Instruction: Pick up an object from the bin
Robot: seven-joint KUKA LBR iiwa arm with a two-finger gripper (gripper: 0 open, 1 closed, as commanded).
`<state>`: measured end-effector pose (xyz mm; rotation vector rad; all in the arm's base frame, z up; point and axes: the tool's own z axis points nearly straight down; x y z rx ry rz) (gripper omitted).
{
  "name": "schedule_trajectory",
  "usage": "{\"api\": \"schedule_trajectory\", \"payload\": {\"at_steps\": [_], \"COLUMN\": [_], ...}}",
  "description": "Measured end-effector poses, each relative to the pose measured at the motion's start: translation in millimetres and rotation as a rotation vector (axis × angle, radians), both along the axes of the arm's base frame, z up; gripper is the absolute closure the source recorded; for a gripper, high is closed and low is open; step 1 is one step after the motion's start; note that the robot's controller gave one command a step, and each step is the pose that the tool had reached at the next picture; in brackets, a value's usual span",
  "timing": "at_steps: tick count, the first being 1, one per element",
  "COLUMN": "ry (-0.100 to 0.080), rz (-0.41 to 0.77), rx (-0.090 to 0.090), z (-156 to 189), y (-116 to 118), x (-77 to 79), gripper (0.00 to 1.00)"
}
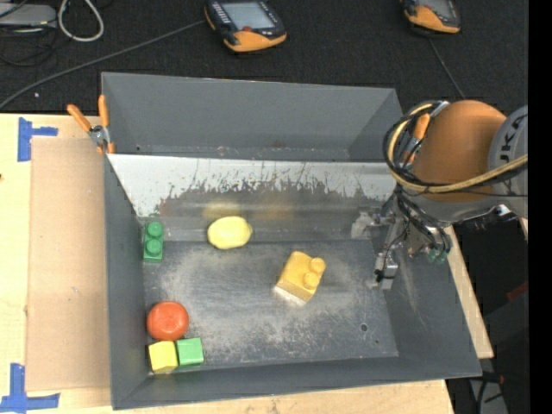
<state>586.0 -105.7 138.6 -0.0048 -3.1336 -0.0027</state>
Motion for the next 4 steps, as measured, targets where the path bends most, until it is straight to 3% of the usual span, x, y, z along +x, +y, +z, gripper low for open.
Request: {"api": "schedule_trajectory", "payload": {"at_steps": [1,2,3,4], "ry": [-0.007,-0.011,-0.006,-0.004], "rz": [0.003,0.22,0.069,0.147], "rx": [-0.001,-0.002,0.0,0.002], "z": [5,-48,-56,-44], "y": [0,53,75,113], "x": [1.8,10.2,9.3,4.5], "gripper": [0.0,0.0,0.0,0.0]}}
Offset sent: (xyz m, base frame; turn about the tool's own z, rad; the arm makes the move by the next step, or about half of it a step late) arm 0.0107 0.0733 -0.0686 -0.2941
